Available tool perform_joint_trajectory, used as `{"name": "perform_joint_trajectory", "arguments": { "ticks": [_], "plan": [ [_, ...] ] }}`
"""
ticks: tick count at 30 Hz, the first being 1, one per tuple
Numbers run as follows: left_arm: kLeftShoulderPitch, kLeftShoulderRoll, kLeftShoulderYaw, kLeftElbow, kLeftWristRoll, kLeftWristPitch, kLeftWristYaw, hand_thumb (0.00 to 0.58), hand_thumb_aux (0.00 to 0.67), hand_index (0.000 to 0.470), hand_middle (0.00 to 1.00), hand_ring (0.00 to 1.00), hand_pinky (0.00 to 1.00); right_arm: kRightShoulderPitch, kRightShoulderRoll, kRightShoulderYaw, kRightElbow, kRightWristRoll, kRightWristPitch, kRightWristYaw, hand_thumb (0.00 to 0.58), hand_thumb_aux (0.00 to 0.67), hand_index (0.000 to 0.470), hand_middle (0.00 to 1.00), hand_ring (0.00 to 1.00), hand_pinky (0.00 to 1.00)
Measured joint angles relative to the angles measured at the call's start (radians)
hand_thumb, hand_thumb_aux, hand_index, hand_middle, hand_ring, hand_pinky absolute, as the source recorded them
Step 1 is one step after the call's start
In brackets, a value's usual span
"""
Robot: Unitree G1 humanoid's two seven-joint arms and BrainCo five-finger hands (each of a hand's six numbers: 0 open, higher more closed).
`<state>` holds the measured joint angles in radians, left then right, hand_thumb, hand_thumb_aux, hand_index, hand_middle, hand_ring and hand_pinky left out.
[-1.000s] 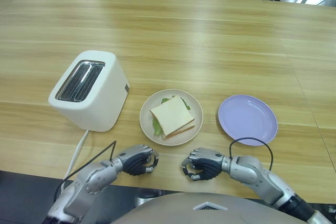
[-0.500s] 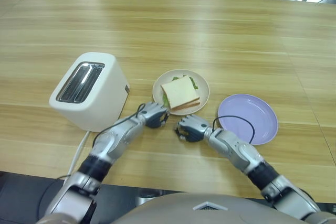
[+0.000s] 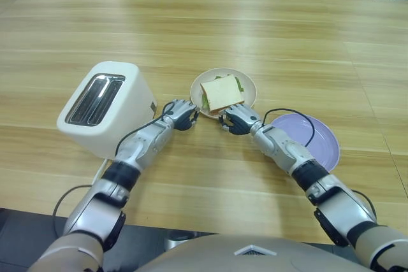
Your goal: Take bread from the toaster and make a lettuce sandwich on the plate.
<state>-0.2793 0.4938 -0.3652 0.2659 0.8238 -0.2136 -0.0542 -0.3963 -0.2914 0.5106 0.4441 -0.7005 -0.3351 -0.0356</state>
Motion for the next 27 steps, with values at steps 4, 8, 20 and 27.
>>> {"name": "perform_joint_trajectory", "arguments": {
  "ticks": [4,8,20,27],
  "plan": [
    [0.224,-0.016,0.128,-0.315,-0.196,-0.025,-0.001,0.000,0.000,0.000,0.00,0.00,0.00,0.143,-0.014,-0.077,-0.244,0.265,-0.096,0.108,0.000,0.000,0.000,0.29,0.29,0.29],
    [0.422,-0.141,0.265,-0.620,-0.578,-0.099,0.004,0.000,0.000,0.000,0.00,0.00,0.00,0.233,0.005,-0.165,-0.409,0.592,-0.140,0.219,0.000,0.000,0.000,0.00,0.00,0.00],
    [0.562,-0.317,0.384,-0.650,-1.272,-0.277,-0.185,0.000,0.000,0.000,0.00,0.00,0.00,0.353,0.137,-0.349,-0.451,1.114,-0.078,0.446,0.000,0.000,0.000,0.00,0.00,0.00],
    [0.559,-0.343,0.438,-0.556,-1.360,-0.292,-0.284,0.000,0.000,0.000,0.00,0.00,0.00,0.373,0.184,-0.356,-0.484,1.157,-0.046,0.507,0.000,0.000,0.000,0.00,0.00,0.00]
  ]
}}
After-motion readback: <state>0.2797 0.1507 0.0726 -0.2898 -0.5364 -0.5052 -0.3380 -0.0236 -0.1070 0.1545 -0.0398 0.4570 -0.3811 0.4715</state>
